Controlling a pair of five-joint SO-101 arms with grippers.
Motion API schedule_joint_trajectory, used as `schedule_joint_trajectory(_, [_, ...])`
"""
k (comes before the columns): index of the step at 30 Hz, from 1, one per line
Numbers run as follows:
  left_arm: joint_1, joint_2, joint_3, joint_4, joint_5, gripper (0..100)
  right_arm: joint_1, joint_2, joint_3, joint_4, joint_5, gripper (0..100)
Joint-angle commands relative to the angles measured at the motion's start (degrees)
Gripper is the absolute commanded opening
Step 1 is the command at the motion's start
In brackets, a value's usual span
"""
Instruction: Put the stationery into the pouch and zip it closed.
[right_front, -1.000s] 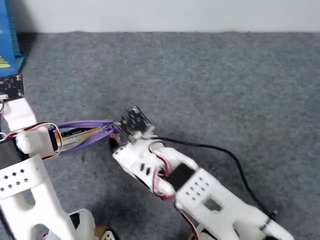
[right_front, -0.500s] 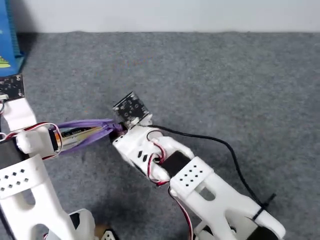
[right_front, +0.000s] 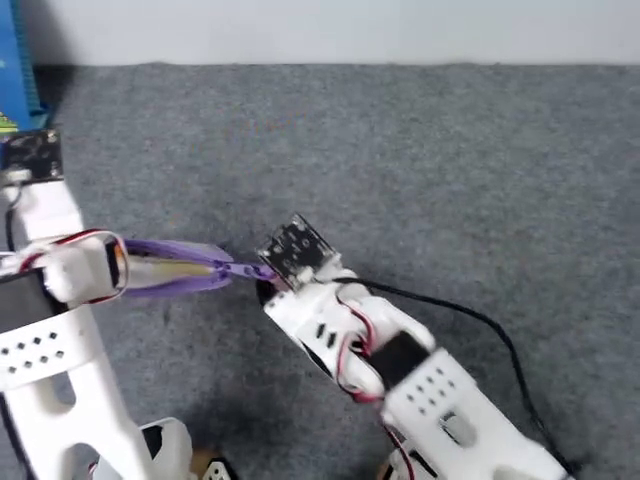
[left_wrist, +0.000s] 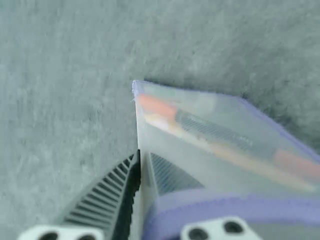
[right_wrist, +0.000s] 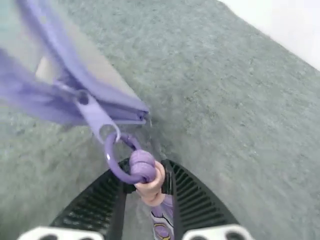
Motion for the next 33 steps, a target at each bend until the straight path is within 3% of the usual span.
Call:
schedule_joint_trajectory(1, [6.24,0.09,-0.04,-5.63,-3.60,1,-1.80,-11.30,-0.35,9.80,0.70,0.8])
schedule_joint_trajectory(8, [22.42,0.18,3.21,-16.18,-13.19,2,-10.15,-27.82,0.53,26.68,0.09,0.8])
schedule_joint_trajectory(12, [29.71,0.18,8.13,-23.21,-20.66,12,-10.42,-35.91,2.64,32.57,0.00,0.8])
schedule_joint_trajectory(15, [32.70,0.18,9.19,-28.13,-20.92,16,-10.42,-42.24,5.27,36.53,0.00,0.8])
schedule_joint_trajectory(20, [40.35,-0.18,5.41,-28.92,-20.92,17,-10.33,-52.70,6.86,43.65,0.00,0.8])
schedule_joint_trajectory(25, [47.74,-0.35,3.12,-28.92,-20.92,17,-9.98,-52.18,3.43,49.71,-3.34,0.8])
schedule_joint_trajectory(33, [55.47,-0.44,0.84,-28.84,-21.10,17,-7.87,-52.26,1.32,49.27,-3.52,0.8])
